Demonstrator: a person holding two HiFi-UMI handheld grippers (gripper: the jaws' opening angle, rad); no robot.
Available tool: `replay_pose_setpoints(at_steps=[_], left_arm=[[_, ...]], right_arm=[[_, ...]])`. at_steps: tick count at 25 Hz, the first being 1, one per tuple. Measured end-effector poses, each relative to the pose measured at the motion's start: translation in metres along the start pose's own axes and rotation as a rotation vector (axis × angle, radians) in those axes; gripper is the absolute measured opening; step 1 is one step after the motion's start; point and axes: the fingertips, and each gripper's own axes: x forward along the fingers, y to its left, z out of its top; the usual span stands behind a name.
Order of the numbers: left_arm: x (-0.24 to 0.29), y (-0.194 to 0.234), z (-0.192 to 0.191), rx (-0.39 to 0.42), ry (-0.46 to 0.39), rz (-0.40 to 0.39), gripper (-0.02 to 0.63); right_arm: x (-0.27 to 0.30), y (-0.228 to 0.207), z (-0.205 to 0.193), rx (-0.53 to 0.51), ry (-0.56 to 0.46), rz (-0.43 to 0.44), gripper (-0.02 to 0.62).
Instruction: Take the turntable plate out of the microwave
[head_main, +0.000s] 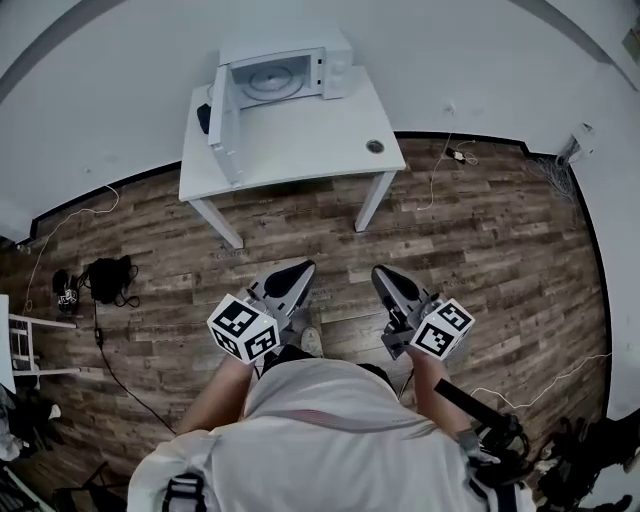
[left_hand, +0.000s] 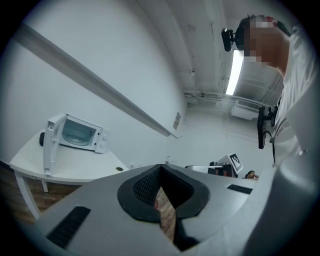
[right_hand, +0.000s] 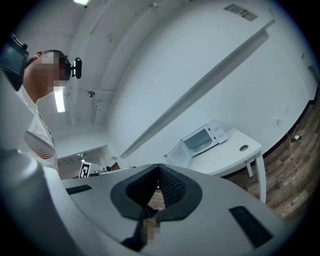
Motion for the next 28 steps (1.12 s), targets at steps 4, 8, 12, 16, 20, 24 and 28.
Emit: replay_pose_setpoints(at_steps=[4, 8, 12, 16, 20, 24, 28], left_arm=[[0.007, 0.043, 0.011, -0.015, -0.008, 0.049, 0.008], [0.020, 0.072, 0.021, -0.032, -0.031, 0.082, 0.008], [0.039, 0.100, 0.036, -0.054, -0.094, 0.087, 0.008], [0.069, 0.137, 0.044, -0.055, -0.104, 0.166, 0.008], [0.118, 0.175, 0.064, -0.059, -0.128, 0.247, 0.008], [0.173, 0.207, 0.090, -0.063, -0.153, 0.317, 0.008], [0.222, 0.238, 0.115, -0.072, -0.182, 0.389, 0.008]], right_arm=[[0.044, -0.015, 0.011, -0.004, 0.023, 0.032, 0.003], [0.078, -0.033, 0.017, -0.002, 0.056, 0.068, 0.003], [0.115, -0.065, 0.027, 0.003, 0.094, 0.105, 0.003], [0.157, -0.110, 0.044, 0.026, 0.115, 0.155, 0.003], [0.199, -0.164, 0.083, 0.046, 0.111, 0.217, 0.003], [0.237, -0.220, 0.126, 0.063, 0.130, 0.262, 0.003], [0.272, -0.266, 0.161, 0.082, 0.161, 0.311, 0.003]])
